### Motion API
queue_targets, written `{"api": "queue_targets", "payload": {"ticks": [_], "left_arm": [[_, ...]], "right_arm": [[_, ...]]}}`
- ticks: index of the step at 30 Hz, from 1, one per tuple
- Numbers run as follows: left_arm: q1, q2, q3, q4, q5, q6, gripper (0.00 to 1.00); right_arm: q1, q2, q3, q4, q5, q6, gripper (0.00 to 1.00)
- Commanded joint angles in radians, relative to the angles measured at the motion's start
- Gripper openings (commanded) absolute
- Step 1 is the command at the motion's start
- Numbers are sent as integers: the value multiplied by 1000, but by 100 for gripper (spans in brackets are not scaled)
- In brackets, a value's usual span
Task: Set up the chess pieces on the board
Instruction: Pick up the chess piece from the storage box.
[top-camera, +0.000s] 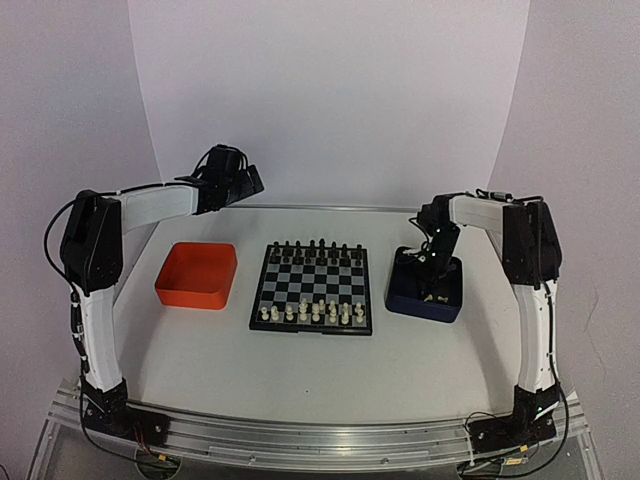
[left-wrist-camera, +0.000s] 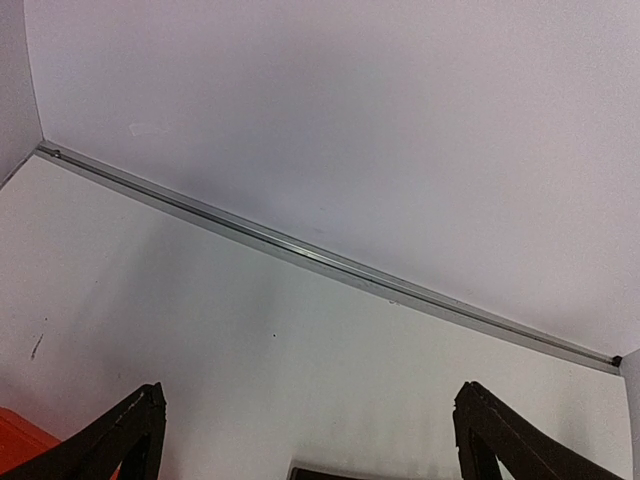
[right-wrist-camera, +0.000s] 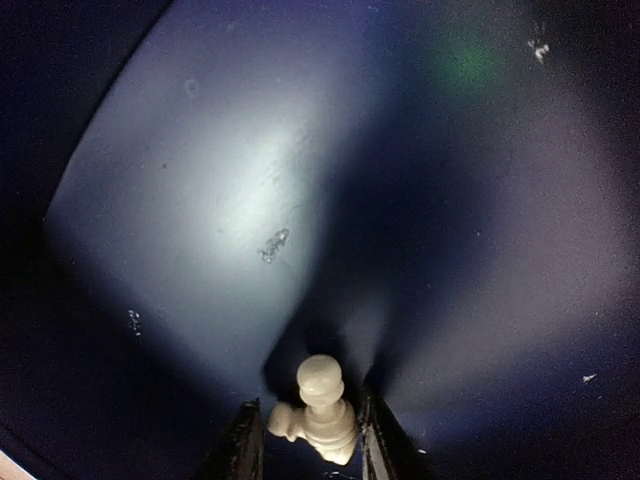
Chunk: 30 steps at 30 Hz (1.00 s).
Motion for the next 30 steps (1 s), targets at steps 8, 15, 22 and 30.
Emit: {"api": "queue_targets", "payload": {"ticks": [8,15,22,30], "left_arm": [[3,-85,-70,99,8,15,100],[1,-199,-201,200,68,16,100],[-1,-287,-259,228,207,44,100],[-28,-245,-141,139,496,59,100]], "right_arm": [[-3,-10,33,-32,-25,-34,7],[-4,-57,110,5,-14,-48,0],[-3,-200,42,86,19,-59,0],[3,-393,-42,121,-135,-35,0]]}}
